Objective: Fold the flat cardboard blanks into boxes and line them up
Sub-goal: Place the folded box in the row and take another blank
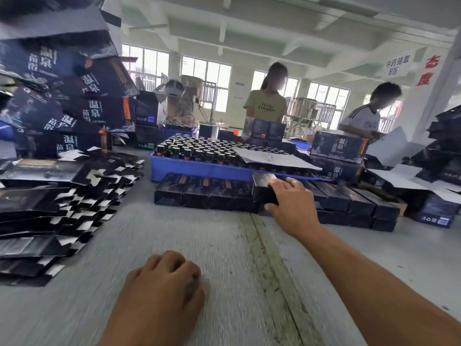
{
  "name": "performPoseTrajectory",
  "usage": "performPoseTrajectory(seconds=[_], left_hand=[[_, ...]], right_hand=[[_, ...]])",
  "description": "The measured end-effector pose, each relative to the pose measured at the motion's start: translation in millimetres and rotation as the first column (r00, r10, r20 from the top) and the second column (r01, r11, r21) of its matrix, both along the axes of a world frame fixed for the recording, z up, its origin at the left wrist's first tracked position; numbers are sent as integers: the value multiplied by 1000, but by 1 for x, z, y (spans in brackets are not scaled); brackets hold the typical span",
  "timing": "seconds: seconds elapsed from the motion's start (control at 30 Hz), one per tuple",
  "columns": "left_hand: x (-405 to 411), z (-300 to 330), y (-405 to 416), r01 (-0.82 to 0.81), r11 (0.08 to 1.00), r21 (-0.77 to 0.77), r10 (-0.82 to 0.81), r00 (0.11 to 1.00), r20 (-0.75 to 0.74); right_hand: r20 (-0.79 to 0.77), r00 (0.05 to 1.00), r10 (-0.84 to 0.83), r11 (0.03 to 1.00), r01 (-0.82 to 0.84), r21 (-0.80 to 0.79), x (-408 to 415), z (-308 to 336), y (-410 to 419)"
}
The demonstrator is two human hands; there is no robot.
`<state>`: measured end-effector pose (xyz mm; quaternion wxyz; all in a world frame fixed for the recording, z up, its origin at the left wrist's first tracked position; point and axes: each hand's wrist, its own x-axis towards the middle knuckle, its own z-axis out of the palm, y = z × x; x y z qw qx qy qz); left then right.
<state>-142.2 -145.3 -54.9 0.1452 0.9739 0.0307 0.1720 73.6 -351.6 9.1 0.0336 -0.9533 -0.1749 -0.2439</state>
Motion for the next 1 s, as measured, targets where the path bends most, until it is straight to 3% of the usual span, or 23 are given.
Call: performPoseTrajectory(seconds=[0.17,0.3,0.47,0.6,0.73,0.87,1.0], left_hand=[[2,0,1,10,1000,30,-9,1000,-21],[4,-1,2,36,999,35,-34,997,-67],[6,1,2,9,999,38,-3,990,-139],[4,2,-3,4,999,-45,-10,990,-142],[-1,4,-3,8,997,-80,-19,989,-146],[-5,6,1,23,997,-69,-34,987,-157],[-7,8,5,30,996,-80,-41,989,-142]], right_hand=[[-76,992,-99,993,94,-72,45,-8,3],[-122,986,-114,993,109,-43,64,-16,6],[-99,992,-79,995,73,-64,51,-17,6],[-17,998,66,998,-66,5,8,-26,17],[-163,968,190,982,-190,17,-49,-50,34],[-355,911,210,978,-202,61,-84,-69,39],[-426,894,136,990,-140,23,-78,-83,48]])
